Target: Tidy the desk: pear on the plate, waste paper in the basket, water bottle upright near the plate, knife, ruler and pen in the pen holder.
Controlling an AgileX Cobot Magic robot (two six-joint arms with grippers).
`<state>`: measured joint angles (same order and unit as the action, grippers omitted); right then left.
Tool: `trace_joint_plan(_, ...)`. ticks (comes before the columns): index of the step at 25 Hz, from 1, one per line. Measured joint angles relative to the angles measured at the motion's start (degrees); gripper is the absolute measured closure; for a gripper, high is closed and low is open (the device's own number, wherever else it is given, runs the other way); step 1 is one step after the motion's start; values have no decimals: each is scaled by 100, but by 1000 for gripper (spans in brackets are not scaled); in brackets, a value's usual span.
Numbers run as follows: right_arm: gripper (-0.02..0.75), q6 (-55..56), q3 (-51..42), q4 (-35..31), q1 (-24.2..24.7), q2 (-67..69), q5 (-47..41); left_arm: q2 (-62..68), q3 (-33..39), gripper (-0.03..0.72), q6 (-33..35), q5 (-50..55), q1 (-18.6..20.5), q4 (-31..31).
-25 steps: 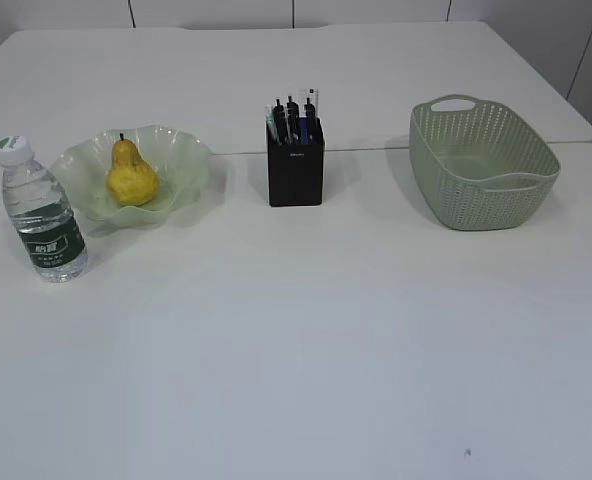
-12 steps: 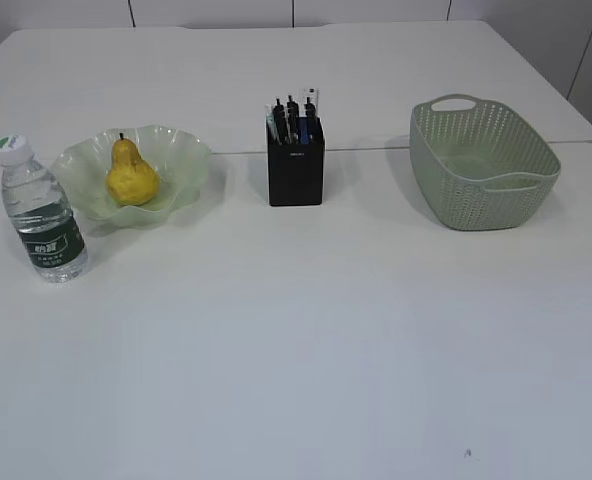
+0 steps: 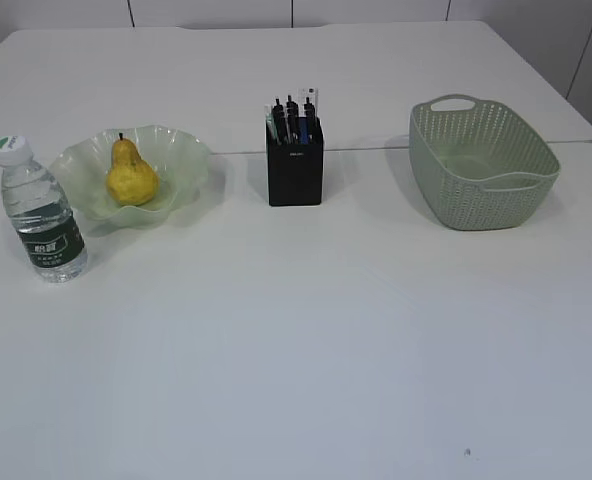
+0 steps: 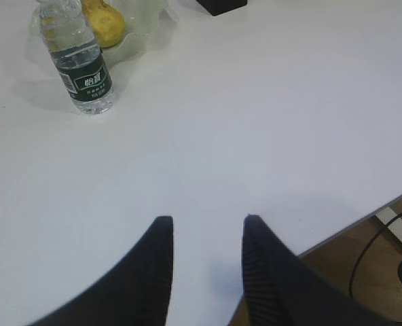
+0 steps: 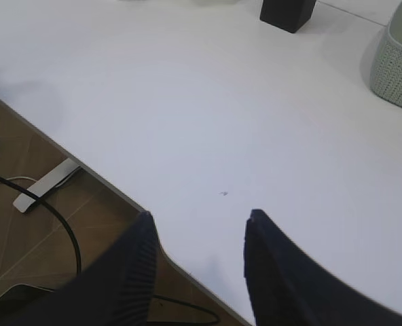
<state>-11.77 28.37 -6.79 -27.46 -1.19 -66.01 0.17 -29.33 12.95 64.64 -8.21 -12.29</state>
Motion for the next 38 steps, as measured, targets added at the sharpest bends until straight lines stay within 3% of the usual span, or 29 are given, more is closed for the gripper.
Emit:
trace_joint_plan(3,386,0,0,0,295,0,0,0,0,450,0,0,30,0)
trace_joint_plan(5,386,0,0,-9,788,0,0,0,0,450,0,0,219,0)
trace_joint_plan(12,386,0,0,-13,2557,0,0,0,0,450,-8,0,1664,-21)
trace_joint_plan(15,386,0,0,-13,2971,0,0,0,0,450,-8,0,1822,-21)
trace_joint_plan(38,386,-15,0,-13,3095,0,0,0,0,450,-8,-3,1751,-21)
